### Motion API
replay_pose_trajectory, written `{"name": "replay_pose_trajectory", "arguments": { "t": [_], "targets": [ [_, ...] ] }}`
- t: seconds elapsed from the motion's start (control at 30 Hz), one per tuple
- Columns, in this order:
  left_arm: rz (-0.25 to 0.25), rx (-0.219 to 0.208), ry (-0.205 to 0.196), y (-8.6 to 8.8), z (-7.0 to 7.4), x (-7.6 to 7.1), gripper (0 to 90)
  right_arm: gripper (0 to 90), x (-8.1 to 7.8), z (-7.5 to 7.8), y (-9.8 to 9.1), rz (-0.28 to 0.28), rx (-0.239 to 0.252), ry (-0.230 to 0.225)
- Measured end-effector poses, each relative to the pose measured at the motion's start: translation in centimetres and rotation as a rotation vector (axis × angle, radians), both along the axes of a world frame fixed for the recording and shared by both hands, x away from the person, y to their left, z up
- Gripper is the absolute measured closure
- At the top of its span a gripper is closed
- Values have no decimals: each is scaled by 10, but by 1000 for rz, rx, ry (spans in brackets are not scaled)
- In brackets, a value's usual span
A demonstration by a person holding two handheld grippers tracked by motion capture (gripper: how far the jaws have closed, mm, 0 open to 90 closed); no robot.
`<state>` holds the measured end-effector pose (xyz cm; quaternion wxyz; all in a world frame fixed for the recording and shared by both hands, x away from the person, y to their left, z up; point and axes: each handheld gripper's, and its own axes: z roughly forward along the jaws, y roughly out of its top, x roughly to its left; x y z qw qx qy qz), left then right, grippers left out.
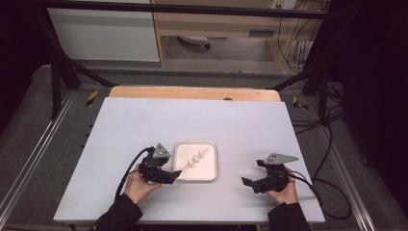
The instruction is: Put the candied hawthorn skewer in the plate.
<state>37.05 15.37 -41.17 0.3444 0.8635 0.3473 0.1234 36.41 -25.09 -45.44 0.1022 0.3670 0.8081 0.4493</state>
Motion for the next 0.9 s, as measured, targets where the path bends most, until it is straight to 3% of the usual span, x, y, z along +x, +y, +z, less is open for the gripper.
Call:
{"name": "replay_pose_trajectory", "arguments": {
  "t": [0.33,0.9],
  "targets": [
    [40,-32,-16,39,-3,-7,138,5,0,0,0,3,-1,2],
    [92,-104,-47,97,-27,-25,118,5,-3,-2,-3,-4,1,12]
  ]
}}
